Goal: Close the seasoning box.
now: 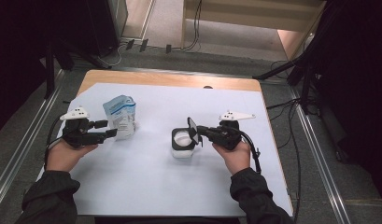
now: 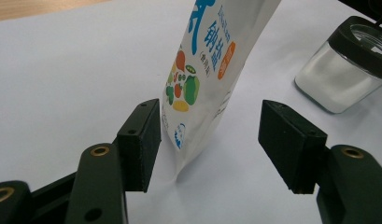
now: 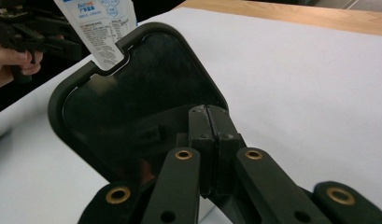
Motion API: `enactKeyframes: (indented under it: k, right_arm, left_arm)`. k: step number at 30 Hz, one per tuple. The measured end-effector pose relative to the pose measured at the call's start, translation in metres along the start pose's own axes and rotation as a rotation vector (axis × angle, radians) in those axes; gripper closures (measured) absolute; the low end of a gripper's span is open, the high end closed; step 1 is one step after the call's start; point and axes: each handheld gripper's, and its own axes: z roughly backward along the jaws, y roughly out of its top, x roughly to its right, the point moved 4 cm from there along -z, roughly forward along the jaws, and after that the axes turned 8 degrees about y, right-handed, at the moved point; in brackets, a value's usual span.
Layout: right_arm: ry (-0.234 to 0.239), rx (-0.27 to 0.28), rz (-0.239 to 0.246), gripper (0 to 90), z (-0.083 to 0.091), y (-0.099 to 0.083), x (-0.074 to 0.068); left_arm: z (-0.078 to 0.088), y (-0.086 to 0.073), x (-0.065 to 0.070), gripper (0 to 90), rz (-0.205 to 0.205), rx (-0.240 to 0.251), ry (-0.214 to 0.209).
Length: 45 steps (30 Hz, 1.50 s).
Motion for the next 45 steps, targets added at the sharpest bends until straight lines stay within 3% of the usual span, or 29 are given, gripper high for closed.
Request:
enactKeyframes:
  k: [7, 15, 20, 36, 45]
  right_arm:
    - [0.009, -0.024, 0.049, 87.7, -0.007, -0.001, -0.007]
    - [-0.013, -0.008, 0.053, 76.8, -0.001, 0.000, -0.002]
    - [-0.038, 0.009, 0.039, 68.9, 0.006, -0.001, 0.005]
    - [-0.111, 0.053, -0.028, 58.3, 0.036, -0.007, 0.032]
    - [-0.167, 0.085, -0.032, 52.1, 0.054, -0.012, 0.042]
  left_arm:
    - [-0.001, 0.000, 0.000, 39.9, 0.001, -0.006, -0.006]
    - [-0.003, -0.001, 0.000, 39.7, -0.006, -0.016, -0.009]
    - [-0.004, -0.002, 0.000, 39.6, 0.001, -0.024, -0.011]
    - [-0.010, 0.000, -0.001, 39.6, -0.005, -0.017, 0.013]
    - [-0.017, 0.004, 0.001, 39.5, -0.017, -0.018, 0.003]
